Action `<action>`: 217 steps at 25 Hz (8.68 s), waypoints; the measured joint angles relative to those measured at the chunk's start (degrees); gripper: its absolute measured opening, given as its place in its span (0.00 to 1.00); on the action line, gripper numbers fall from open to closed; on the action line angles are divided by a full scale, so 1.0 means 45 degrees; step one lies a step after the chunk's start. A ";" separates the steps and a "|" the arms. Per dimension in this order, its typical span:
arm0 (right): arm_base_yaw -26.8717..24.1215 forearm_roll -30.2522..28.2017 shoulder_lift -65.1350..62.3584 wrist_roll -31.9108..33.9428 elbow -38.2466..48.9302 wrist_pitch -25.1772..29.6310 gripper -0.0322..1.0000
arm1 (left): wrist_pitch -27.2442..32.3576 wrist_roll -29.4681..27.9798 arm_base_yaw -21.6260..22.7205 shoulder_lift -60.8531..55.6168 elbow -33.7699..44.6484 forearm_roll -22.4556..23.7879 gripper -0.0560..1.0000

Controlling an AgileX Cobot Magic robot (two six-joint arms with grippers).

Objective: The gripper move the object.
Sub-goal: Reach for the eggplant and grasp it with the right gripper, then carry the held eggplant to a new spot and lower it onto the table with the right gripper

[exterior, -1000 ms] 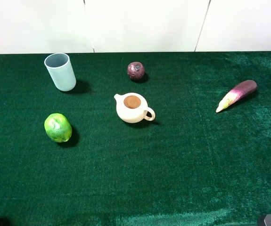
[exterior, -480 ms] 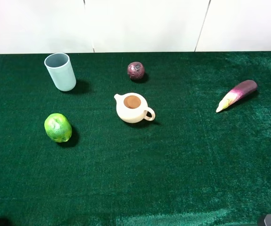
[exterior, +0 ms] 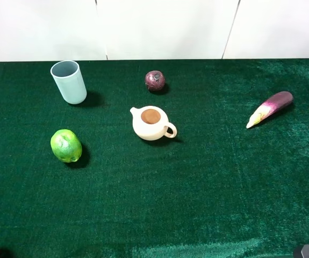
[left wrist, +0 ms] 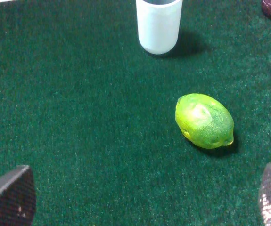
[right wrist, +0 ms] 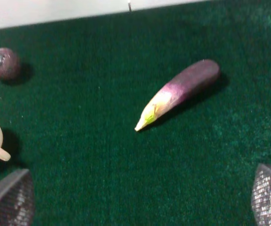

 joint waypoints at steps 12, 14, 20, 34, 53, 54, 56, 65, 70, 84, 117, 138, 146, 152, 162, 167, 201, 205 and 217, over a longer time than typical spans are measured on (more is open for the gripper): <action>0.0000 -0.0053 0.5548 0.0000 -0.3420 0.0187 0.70 | 0.0000 0.0000 0.0000 0.0000 0.0000 0.0000 0.96; 0.0000 -0.0067 0.6296 0.0000 -0.4029 0.0248 0.70 | 0.0000 0.0000 0.0000 0.0000 0.0000 0.0000 0.96; -0.0030 -0.0116 0.8421 0.0189 -0.5555 0.0640 0.70 | 0.0000 0.0000 0.0000 0.0000 0.0000 0.0000 0.96; -0.0030 -0.0284 1.2438 0.1977 -0.6958 0.0779 0.70 | 0.0000 0.0000 0.0000 0.0000 0.0000 0.0000 0.96; -0.0030 -0.1171 1.6402 0.5654 -0.6958 -0.1053 0.70 | 0.0000 0.0000 0.0000 0.0000 0.0000 0.0000 0.96; -0.0030 -0.1205 1.6607 0.5818 -0.6958 -0.1153 0.70 | 0.0000 0.0000 0.0000 0.0000 0.0000 0.0000 0.96; -0.0030 -0.1264 1.6978 0.6068 -0.6958 -0.1361 0.70 | 0.0000 0.0000 0.0000 0.0000 0.0000 0.0000 0.96; -0.0030 -0.1662 1.8782 0.6634 -0.7916 -0.1352 0.70 | 0.0000 0.0000 0.0000 0.0000 0.0000 0.0000 0.96; -0.0030 -0.1971 1.9915 0.7127 -0.9192 -0.0705 0.70 | 0.0000 0.0000 0.0000 0.0000 0.0000 0.0000 0.95; -0.0030 -0.1929 2.2377 0.7793 -1.0179 -0.0473 0.70 | 0.0000 0.0000 0.0000 0.0000 0.0000 0.0000 0.95; -0.0030 -0.1134 2.3648 0.7613 -1.0179 -0.0900 0.34 | 0.0000 0.0000 0.0000 0.0000 0.0000 0.0000 0.95; -0.0030 -0.1134 2.2926 0.7468 -1.0315 -0.0502 0.34 | 0.0000 0.0000 0.0000 0.0000 0.0000 0.0000 0.95; -0.0030 -0.1161 2.2159 0.7334 -1.0321 0.0051 0.34 | 0.0000 0.0000 0.0000 0.0000 0.0000 0.0000 0.95; -0.0012 -0.1133 2.2061 0.6607 -1.0811 0.1216 0.34 | 0.0000 0.0000 0.0000 0.0000 0.0000 0.0000 0.95; 0.1034 -0.1421 2.1147 0.5881 -1.0983 0.2286 0.34 | 0.0000 0.0000 0.0000 0.0000 0.0000 0.0000 0.95; 0.1900 -0.1527 2.0869 0.5662 -1.0998 0.2577 0.34 | 0.0000 0.0000 0.0000 -0.0011 0.0000 0.0000 0.95; 0.7469 -0.1372 2.0162 0.4175 -1.0998 0.1476 0.34 | 0.0000 0.0000 0.0000 -0.0011 0.0000 0.0000 0.95; 0.7654 -0.1342 2.0425 0.3691 -1.0998 0.1333 0.34 | 0.0000 0.0000 0.0000 -0.0011 0.0000 0.0000 0.95; 0.7654 -0.0992 2.0910 0.2570 -1.0659 0.0338 0.34 | 0.0000 0.0000 0.0000 -0.0011 0.0000 0.0000 0.95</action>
